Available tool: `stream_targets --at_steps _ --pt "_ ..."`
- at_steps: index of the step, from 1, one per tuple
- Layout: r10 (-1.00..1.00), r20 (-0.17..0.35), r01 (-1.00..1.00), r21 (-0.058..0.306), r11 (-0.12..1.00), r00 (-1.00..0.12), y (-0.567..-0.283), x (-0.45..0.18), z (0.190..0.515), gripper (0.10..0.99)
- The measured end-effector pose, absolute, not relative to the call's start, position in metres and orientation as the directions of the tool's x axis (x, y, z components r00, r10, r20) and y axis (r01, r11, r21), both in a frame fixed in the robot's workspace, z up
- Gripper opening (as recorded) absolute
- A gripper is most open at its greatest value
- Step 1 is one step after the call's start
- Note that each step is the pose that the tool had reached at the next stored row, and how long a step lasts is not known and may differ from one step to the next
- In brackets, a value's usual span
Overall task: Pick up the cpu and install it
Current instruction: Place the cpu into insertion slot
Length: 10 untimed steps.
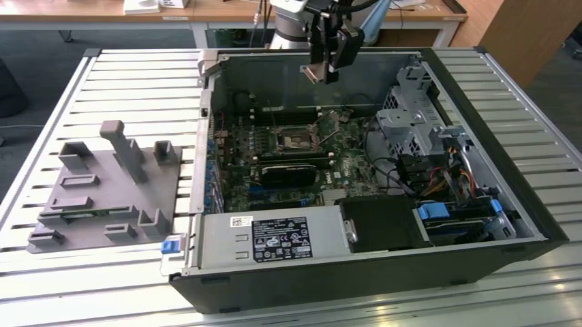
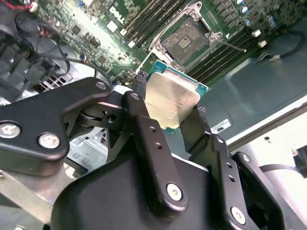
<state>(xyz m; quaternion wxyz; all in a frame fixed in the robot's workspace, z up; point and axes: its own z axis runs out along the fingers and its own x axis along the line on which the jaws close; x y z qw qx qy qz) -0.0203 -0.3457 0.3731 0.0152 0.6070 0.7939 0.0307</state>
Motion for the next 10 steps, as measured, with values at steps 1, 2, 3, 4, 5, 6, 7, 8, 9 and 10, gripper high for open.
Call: stream_targets --at_steps 1,2,3,4,5,6,7,8,9,10 --pt "0.969 0.013 0.968 0.067 0.244 -0.245 -0.346 -0.02 0.372 0.537" --pt "0.974 0.013 0.972 0.067 0.226 -0.228 -0.346 -0.02 0.372 0.537" --pt "0.978 0.013 0.976 0.067 0.209 -0.21 -0.346 -0.02 0.371 0.537" --pt "0.981 0.013 0.979 0.067 0.191 -0.192 -0.346 -0.02 0.37 0.537" --pt "0.985 0.013 0.983 0.067 0.173 -0.175 -0.346 -0.02 0.369 0.537" --pt "0.988 0.013 0.986 0.067 0.154 -0.155 -0.346 -0.02 0.367 0.537" --pt "0.99 0.013 0.988 0.067 0.136 -0.138 -0.346 -0.02 0.366 0.537" --pt "0.993 0.013 0.991 0.067 0.119 -0.12 -0.346 -0.02 0.365 0.537" --pt "0.995 0.013 0.993 0.067 0.101 -0.102 -0.346 -0.02 0.363 0.537" --pt "0.996 0.013 0.994 0.067 0.083 -0.084 -0.346 -0.02 0.362 0.537"
